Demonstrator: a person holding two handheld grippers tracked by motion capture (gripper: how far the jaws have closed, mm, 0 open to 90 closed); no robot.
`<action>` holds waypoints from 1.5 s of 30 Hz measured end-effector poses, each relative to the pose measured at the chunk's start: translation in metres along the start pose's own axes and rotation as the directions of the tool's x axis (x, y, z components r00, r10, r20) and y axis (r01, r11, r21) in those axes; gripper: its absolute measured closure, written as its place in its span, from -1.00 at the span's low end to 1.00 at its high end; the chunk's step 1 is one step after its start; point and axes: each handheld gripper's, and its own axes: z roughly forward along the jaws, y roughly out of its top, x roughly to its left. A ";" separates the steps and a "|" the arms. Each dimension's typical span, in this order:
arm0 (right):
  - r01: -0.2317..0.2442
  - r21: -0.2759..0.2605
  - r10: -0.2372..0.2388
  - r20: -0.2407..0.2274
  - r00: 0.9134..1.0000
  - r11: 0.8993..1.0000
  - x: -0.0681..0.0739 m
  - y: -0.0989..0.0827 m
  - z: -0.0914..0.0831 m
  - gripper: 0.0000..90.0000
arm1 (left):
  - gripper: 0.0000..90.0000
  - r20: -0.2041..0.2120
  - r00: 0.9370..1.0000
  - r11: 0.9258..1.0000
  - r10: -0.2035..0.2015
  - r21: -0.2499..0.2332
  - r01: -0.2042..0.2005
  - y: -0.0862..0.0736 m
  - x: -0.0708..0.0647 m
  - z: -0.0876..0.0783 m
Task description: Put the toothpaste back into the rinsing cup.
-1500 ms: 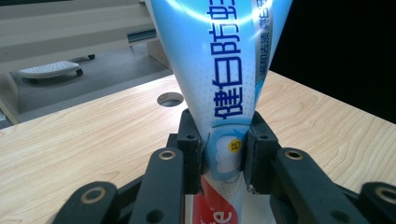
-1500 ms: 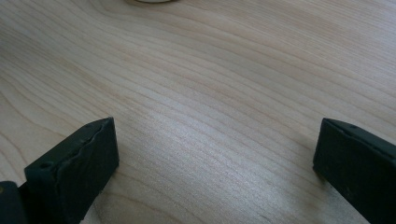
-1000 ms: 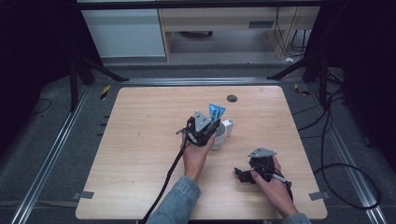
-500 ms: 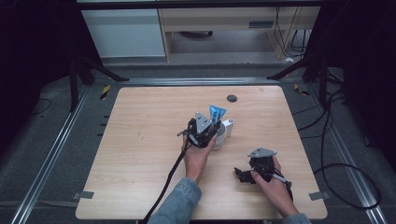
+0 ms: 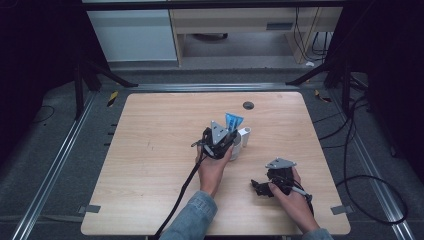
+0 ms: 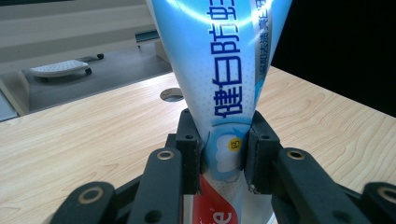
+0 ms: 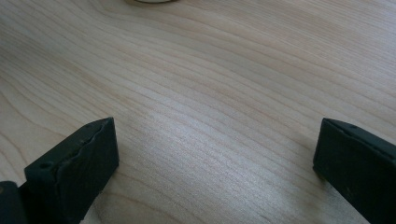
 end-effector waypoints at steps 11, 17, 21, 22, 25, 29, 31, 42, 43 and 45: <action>0.000 -0.001 0.000 0.000 1.000 1.000 0.000 0.000 0.000 -0.99 | 0.55 0.000 1.000 1.000 0.003 0.009 -0.003 0.003 0.000 0.005; -0.001 0.000 0.001 0.000 1.000 1.000 0.000 0.000 0.000 -0.99 | 0.54 0.000 1.000 1.000 0.001 0.013 -0.001 0.004 0.000 0.006; -0.001 0.000 0.001 0.000 1.000 1.000 0.000 0.000 0.000 -0.99 | 0.54 0.000 1.000 1.000 -0.001 0.015 0.001 0.005 0.000 0.007; 0.000 -0.001 0.000 0.000 1.000 1.000 0.000 0.000 0.000 -0.99 | 0.54 -0.001 1.000 1.000 -0.002 0.016 0.002 0.005 0.000 0.007; -0.001 0.000 0.001 0.000 1.000 1.000 0.000 0.000 0.000 -0.99 | 0.54 -0.003 1.000 1.000 -0.003 0.016 0.003 0.005 0.000 0.008; -0.001 0.000 0.001 -0.001 1.000 1.000 0.000 0.000 0.000 -0.99 | 0.54 -0.006 1.000 1.000 -0.003 0.014 0.003 0.005 -0.001 0.009; -0.001 0.000 0.001 0.000 1.000 1.000 0.000 0.000 0.000 -0.99 | 0.54 -0.007 1.000 1.000 -0.004 0.015 0.004 0.006 -0.001 0.009; -0.002 0.001 0.002 -0.001 1.000 1.000 0.000 0.000 0.000 -0.99 | 0.52 -0.006 1.000 0.999 -0.003 0.034 0.003 0.009 0.000 0.013; -0.003 0.001 0.003 -0.001 1.000 1.000 0.000 0.000 0.000 -0.99 | 0.52 -0.006 1.000 0.999 -0.004 0.037 0.004 0.009 0.000 0.013; -0.002 0.001 0.002 -0.001 1.000 1.000 0.000 0.000 0.000 -0.99 | 0.51 -0.009 1.000 0.999 -0.006 0.042 0.006 0.010 0.001 0.013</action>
